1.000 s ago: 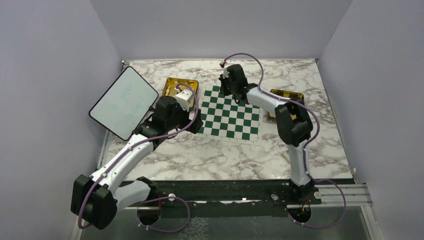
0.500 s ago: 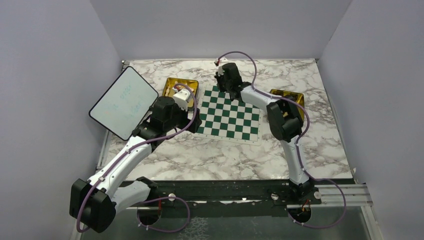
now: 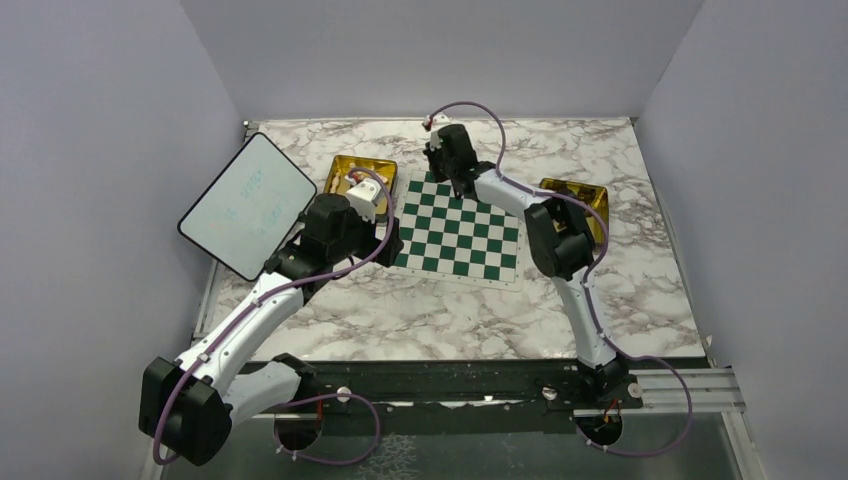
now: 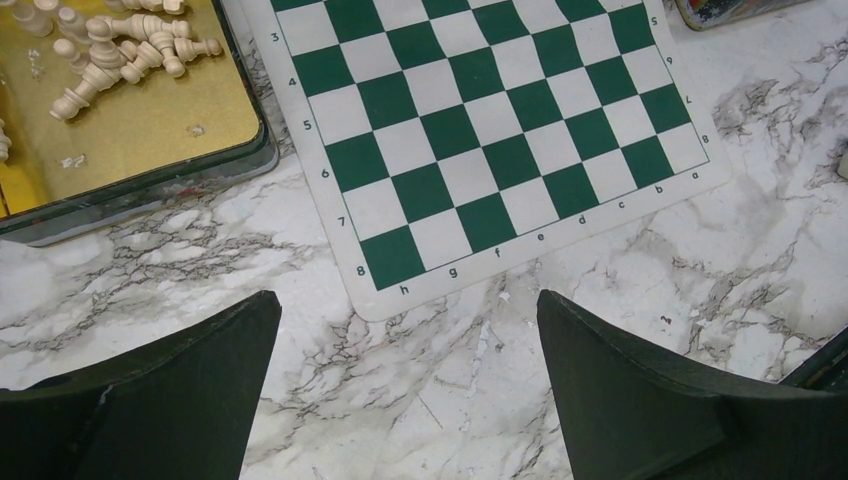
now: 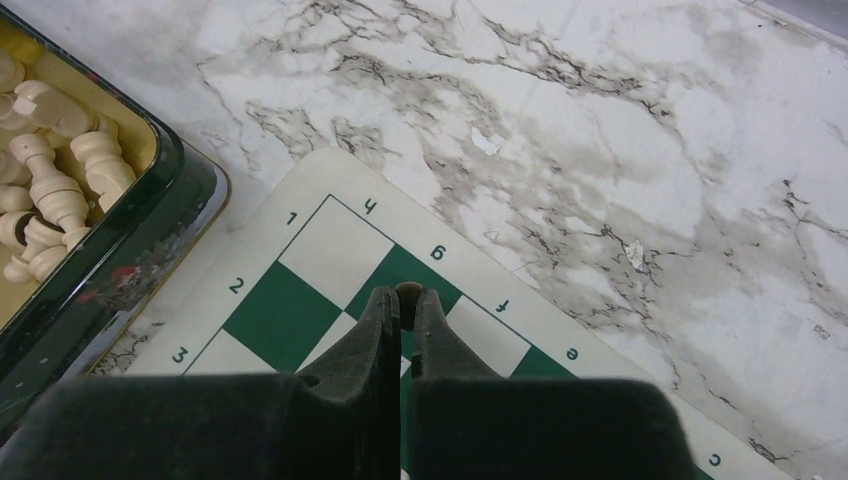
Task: Set up the chess pieces on the board
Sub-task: Place the chess piece on the chessboard, then pick up the chess piece from the storage box.
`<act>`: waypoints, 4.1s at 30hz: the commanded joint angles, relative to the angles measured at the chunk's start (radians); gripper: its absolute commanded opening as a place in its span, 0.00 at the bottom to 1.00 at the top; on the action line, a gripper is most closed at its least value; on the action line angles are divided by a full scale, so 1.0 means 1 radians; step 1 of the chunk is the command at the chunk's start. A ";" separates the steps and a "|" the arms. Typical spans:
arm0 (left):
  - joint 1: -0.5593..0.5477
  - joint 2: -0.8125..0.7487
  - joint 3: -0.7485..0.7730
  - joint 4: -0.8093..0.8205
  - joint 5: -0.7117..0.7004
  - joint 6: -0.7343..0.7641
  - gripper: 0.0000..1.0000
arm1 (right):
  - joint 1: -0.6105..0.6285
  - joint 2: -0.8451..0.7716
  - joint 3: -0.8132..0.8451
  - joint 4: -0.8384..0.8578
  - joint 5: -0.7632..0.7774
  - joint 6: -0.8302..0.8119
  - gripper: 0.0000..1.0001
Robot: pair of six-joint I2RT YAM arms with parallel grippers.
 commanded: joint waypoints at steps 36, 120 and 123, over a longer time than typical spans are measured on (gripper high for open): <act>0.002 -0.026 -0.013 0.027 0.008 0.012 0.99 | 0.012 0.012 0.126 -0.165 0.004 0.067 0.62; -0.059 0.044 0.000 0.091 0.067 0.006 0.98 | -0.621 -0.563 -0.783 -0.115 -0.006 0.351 0.52; -0.059 0.046 0.000 0.091 0.068 0.005 0.99 | -0.621 -0.566 -0.794 -0.096 -0.028 0.350 0.51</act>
